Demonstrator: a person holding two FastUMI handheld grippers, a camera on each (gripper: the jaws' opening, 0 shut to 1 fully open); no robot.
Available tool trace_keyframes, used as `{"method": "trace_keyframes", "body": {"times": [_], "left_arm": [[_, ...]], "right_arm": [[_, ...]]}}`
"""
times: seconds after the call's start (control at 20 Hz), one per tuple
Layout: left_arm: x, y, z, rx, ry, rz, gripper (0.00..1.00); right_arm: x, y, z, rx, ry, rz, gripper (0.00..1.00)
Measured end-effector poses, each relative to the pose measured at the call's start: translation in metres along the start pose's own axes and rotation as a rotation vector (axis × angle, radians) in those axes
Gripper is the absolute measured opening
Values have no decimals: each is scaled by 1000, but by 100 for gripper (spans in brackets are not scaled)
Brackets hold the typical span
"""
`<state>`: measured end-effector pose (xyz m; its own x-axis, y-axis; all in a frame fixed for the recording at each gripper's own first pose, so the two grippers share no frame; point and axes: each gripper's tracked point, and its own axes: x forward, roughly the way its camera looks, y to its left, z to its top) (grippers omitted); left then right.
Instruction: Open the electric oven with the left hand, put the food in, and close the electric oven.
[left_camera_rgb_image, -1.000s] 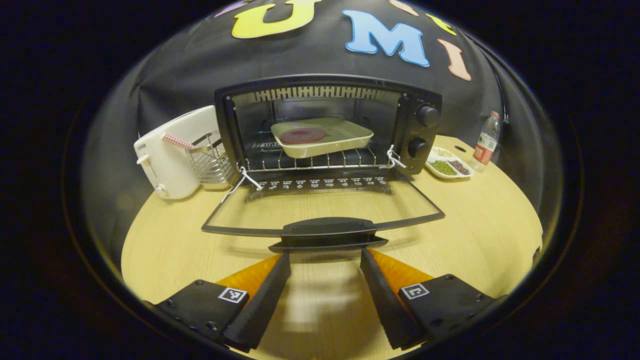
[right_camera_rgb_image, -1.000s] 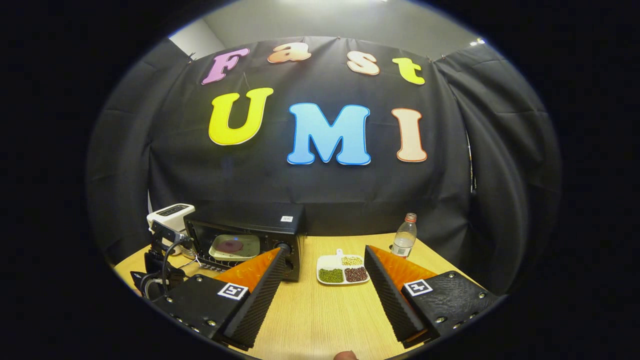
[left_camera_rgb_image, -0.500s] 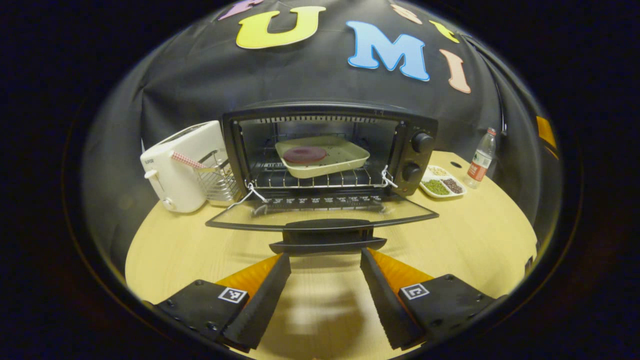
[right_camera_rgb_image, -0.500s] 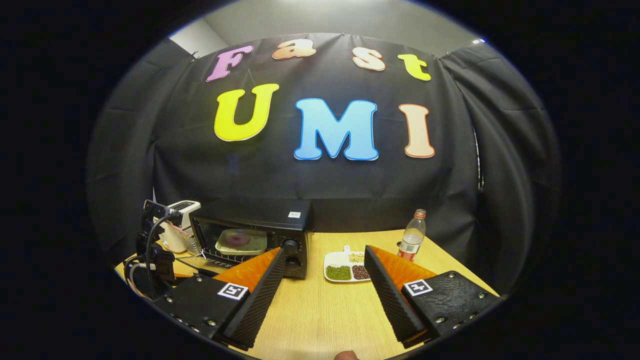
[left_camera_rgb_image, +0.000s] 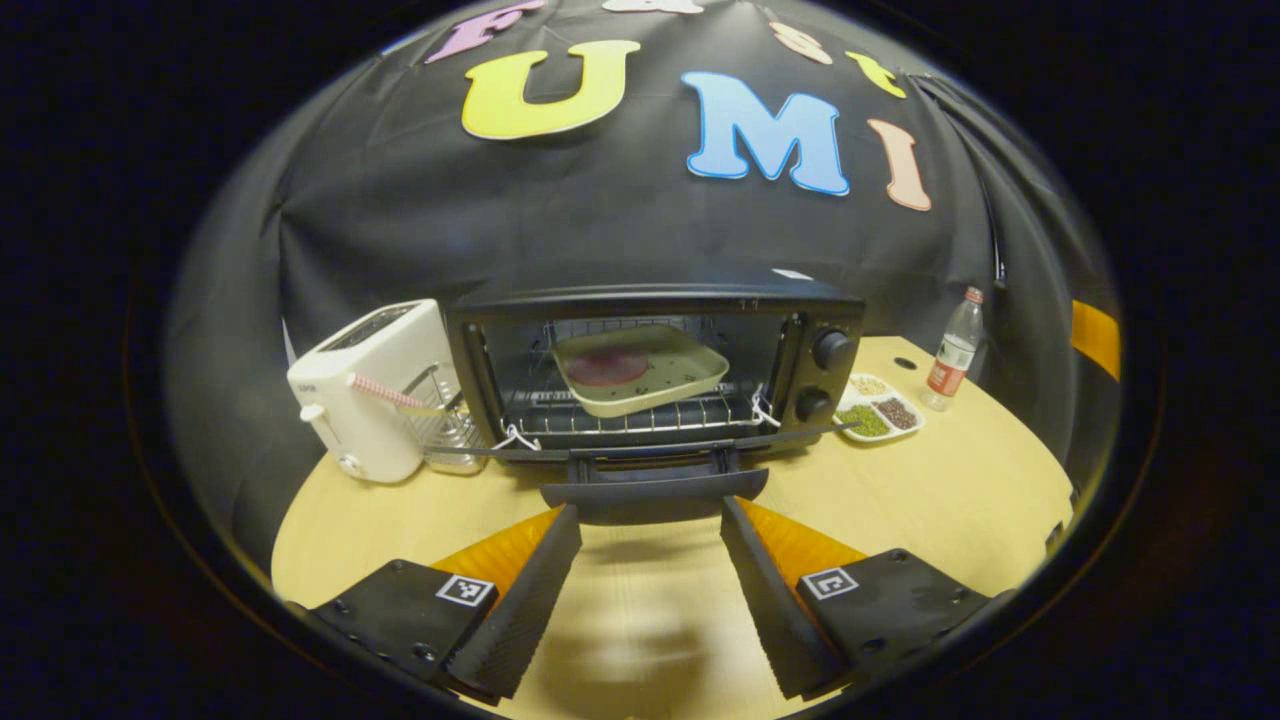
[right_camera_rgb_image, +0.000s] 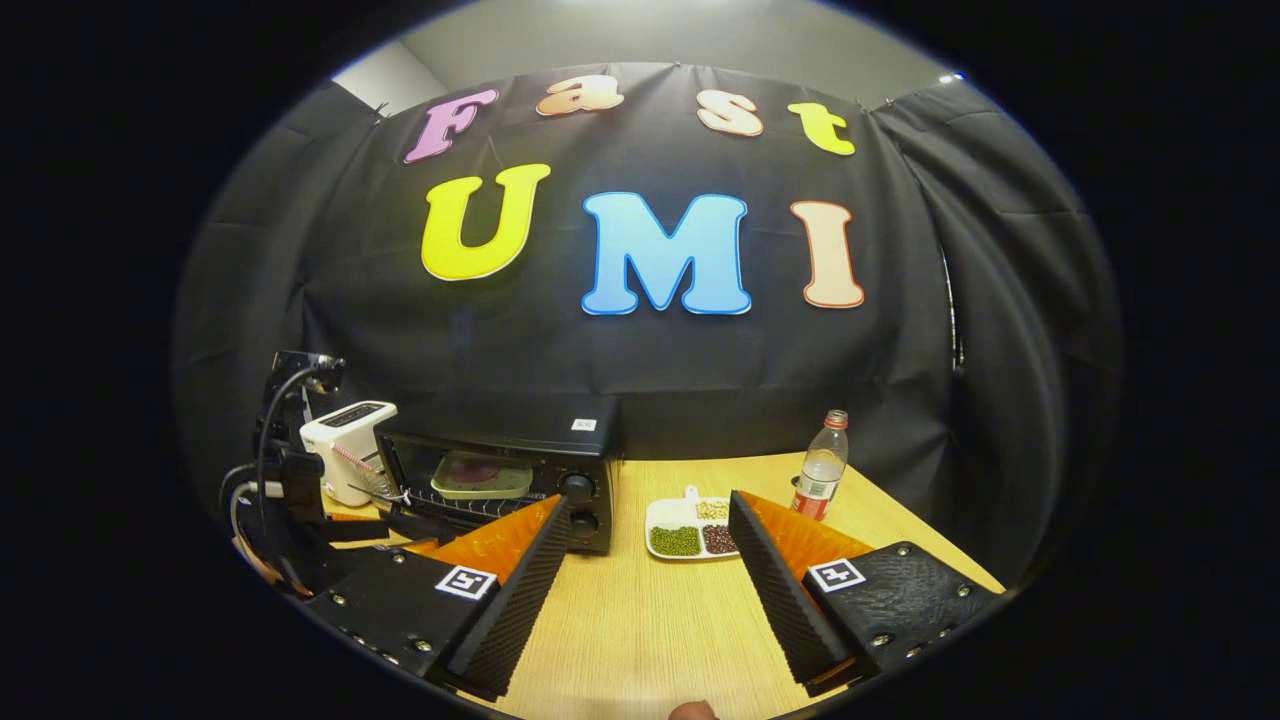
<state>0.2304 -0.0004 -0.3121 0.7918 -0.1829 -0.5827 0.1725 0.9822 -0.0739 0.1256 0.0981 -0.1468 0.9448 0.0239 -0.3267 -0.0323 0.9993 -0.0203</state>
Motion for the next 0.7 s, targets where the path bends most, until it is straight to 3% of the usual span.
{"method": "trace_keyframes", "body": {"times": [0.35,0.5,0.65,0.7], "left_arm": [[12,3,39,15,-73,-6,96],[20,4,53,22,-97,-8,100],[15,-1,68,27,-148,-21,96],[10,-6,76,23,-174,-28,100]], "right_arm": [[-2,-7,0,9,6,-16,98],[-3,-9,-1,7,6,-22,98],[-8,-11,5,11,-6,-27,98],[-8,-13,9,10,-19,-27,98]]}}
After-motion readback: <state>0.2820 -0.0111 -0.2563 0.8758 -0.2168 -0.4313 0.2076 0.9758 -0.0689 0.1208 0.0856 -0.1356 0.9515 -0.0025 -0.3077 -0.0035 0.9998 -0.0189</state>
